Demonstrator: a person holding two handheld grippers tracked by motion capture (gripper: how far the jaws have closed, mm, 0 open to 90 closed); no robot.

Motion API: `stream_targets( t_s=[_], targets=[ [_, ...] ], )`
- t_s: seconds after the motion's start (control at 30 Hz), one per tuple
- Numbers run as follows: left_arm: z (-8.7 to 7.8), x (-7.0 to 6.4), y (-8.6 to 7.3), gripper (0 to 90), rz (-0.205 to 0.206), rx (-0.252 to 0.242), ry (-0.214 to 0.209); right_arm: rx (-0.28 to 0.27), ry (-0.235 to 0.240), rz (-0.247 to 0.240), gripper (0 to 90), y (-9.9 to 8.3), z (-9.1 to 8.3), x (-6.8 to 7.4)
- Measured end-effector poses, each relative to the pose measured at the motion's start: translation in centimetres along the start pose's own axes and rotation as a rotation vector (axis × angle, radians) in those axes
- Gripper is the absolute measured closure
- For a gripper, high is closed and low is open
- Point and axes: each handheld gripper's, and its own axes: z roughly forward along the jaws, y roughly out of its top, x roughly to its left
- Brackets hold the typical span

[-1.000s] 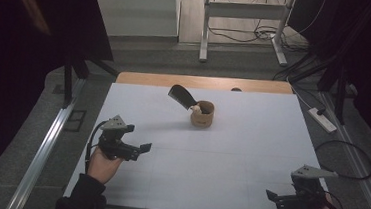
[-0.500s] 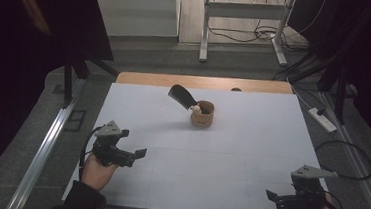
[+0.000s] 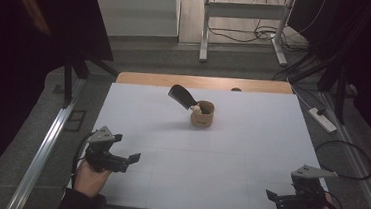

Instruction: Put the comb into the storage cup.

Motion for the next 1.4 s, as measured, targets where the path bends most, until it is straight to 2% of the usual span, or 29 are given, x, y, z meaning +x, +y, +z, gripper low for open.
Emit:
stream_targets(
  t_s=[0.73,1.4],
  targets=[
    [-2.1,-0.3,-2.1,0.0,-0.024,0.014,0.045,-0.002,-0.007,0.003,0.0,0.0,0.0,0.0],
    [-3.2,-0.7,-3.4,0.0,-0.041,0.029,0.080,-0.004,-0.014,0.006,0.0,0.0,0.0,0.0]
  ],
)
